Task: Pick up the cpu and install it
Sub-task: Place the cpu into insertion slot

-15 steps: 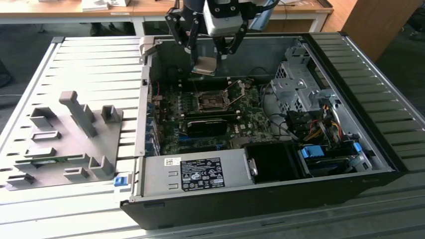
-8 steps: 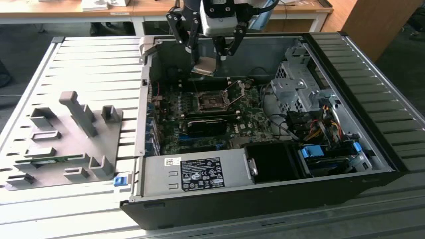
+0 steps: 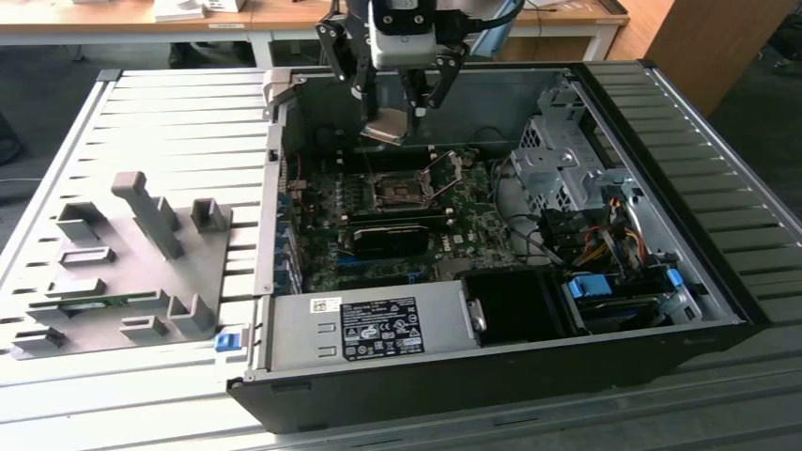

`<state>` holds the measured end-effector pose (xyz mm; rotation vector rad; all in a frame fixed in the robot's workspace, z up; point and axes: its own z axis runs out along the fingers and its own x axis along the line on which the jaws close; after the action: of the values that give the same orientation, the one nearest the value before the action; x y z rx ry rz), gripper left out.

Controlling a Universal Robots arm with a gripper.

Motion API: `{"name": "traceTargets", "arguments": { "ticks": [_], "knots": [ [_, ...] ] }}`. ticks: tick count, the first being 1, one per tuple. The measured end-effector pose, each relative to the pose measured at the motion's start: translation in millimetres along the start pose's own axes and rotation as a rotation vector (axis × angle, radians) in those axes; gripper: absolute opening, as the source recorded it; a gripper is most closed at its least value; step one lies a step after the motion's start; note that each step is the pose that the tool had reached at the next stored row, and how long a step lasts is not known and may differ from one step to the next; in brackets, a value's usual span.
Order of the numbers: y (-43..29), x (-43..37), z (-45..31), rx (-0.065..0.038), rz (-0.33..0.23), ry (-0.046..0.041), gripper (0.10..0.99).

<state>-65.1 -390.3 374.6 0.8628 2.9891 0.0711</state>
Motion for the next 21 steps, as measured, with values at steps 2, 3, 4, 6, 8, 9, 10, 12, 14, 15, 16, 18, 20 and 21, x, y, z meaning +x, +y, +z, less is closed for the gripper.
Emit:
{"name": "traceTargets", "arguments": {
  "ticks": [2, 3, 4, 6, 8, 9, 10, 12, 14, 15, 16, 18, 20, 21],
  "knots": [
    [0.0, 0.0, 0.1, 0.001, 0.030, -0.0016, 0.525],
    [0.0, 0.0, 0.2, 0.001, 0.047, -0.0025, 0.525],
    [0.0, 0.0, 0.3, 0.001, 0.064, -0.0034, 0.525],
    [0.0, 0.0, 0.5, 0.002, 0.100, -0.0052, 0.525],
    [-0.1, 0.0, 0.6, 0.002, 0.130, -0.0068, 0.525],
    [-0.1, 0.0, 0.6, 0.002, 0.142, -0.0075, 0.525],
    [-0.1, 0.0, 0.7, 0.003, 0.155, -0.0081, 0.525],
    [-0.1, 0.0, 0.8, 0.003, 0.174, -0.0091, 0.525],
    [-0.1, 0.0, 0.9, 0.003, 0.190, -0.0100, 0.525],
    [-0.1, 0.0, 0.9, 0.003, 0.198, -0.0104, 0.525],
    [-0.1, 0.0, 1.0, 0.003, 0.206, -0.0108, 0.525],
    [-0.1, 0.0, 1.1, 0.004, 0.221, -0.0116, 0.525],
    [-0.1, 0.0, 1.2, 0.004, 0.236, -0.0124, 0.525],
    [-0.1, 0.0, 1.3, 0.004, 0.244, -0.0128, 0.525]
  ]
}}
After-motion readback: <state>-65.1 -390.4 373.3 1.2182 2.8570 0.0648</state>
